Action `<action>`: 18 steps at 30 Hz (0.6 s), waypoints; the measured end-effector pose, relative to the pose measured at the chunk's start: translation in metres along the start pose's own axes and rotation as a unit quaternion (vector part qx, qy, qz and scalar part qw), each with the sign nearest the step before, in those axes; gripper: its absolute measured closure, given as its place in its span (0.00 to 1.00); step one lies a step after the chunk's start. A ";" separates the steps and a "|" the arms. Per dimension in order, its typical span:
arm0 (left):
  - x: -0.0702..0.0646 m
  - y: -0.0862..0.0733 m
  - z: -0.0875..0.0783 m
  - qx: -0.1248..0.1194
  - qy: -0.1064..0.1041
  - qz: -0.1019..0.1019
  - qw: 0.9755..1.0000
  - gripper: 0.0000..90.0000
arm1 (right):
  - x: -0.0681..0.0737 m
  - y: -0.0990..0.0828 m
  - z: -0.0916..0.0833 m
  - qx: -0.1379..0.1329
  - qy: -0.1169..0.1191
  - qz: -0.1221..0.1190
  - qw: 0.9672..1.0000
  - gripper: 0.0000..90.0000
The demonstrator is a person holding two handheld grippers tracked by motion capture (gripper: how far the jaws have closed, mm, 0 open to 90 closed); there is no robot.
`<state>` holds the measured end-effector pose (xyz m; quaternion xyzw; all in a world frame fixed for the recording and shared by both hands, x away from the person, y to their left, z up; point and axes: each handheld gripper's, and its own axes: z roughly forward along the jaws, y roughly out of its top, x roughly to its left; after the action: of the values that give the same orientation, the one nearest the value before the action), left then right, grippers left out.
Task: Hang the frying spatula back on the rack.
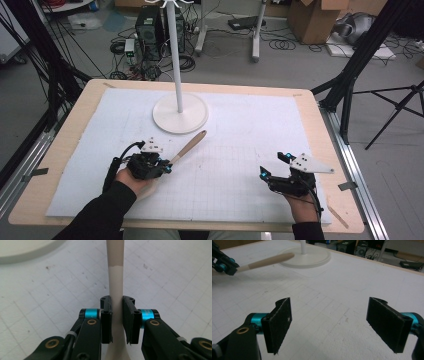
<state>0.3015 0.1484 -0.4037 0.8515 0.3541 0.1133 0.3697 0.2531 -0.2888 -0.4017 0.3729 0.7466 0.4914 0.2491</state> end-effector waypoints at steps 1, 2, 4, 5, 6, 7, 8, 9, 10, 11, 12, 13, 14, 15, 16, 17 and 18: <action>0.001 0.001 -0.003 -0.009 0.002 -0.002 1.000 0.87 | 0.000 0.000 0.000 0.000 -0.001 0.000 1.000 0.21; 0.001 0.001 -0.007 -0.021 0.003 -0.006 1.000 0.87 | 0.001 0.000 0.000 0.002 0.001 0.003 1.000 0.21; 0.002 0.002 -0.014 -0.046 -0.001 -0.013 0.999 0.87 | 0.001 0.001 0.000 -0.001 0.004 0.004 1.000 0.21; 0.002 0.002 -0.014 -0.046 -0.001 -0.013 0.999 0.87 | 0.001 0.001 0.000 -0.001 0.004 0.004 1.000 0.21; 0.001 0.002 -0.017 -0.060 0.000 -0.013 0.998 0.87 | 0.002 0.001 0.000 -0.008 0.006 0.005 1.000 0.21; 0.000 0.002 -0.023 -0.081 0.001 -0.010 0.997 0.87 | 0.003 0.002 0.000 -0.007 0.005 0.008 1.000 0.21; -0.002 0.001 -0.026 -0.090 0.002 -0.007 0.996 0.87 | 0.003 0.003 0.001 -0.011 0.007 0.007 1.000 0.21; -0.002 0.001 -0.026 -0.090 0.002 -0.007 0.996 0.86 | 0.003 0.003 0.001 -0.011 0.007 0.007 1.000 0.21; -0.005 0.000 -0.030 -0.110 0.006 -0.005 0.994 0.87 | 0.005 0.004 0.003 -0.011 0.009 0.014 1.000 0.20; -0.006 -0.001 -0.032 -0.119 0.007 -0.006 0.993 0.87 | 0.006 0.005 0.004 -0.011 0.011 0.015 1.000 0.20; -0.008 -0.001 -0.035 -0.126 0.009 -0.005 0.992 0.86 | 0.008 0.006 0.005 -0.009 0.015 0.018 1.000 0.19; -0.008 -0.001 -0.035 -0.126 0.009 -0.005 0.992 0.86 | 0.008 0.006 0.005 -0.009 0.015 0.018 1.000 0.19; -0.010 -0.002 -0.039 -0.145 0.011 -0.009 0.989 0.87 | 0.011 0.008 0.007 -0.010 0.020 0.018 1.000 0.19; -0.011 -0.002 -0.041 -0.152 0.012 -0.008 0.988 0.87 | 0.013 0.009 0.009 -0.011 0.025 0.022 0.999 0.19; -0.011 -0.002 -0.041 -0.152 0.012 -0.008 0.988 0.87 | 0.013 0.009 0.009 -0.011 0.025 0.022 0.999 0.19; -0.013 -0.003 -0.042 -0.161 0.014 -0.008 0.987 0.87 | 0.018 0.013 0.012 -0.016 0.036 0.028 0.999 0.19; -0.014 -0.004 -0.044 -0.168 0.017 -0.006 0.986 0.86 | 0.021 0.015 0.014 -0.019 0.040 0.024 0.999 0.19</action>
<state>0.2698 0.1649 -0.3746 0.7730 0.3419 0.1833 0.5021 0.2552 -0.2610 -0.3936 0.3658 0.7376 0.5256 0.2141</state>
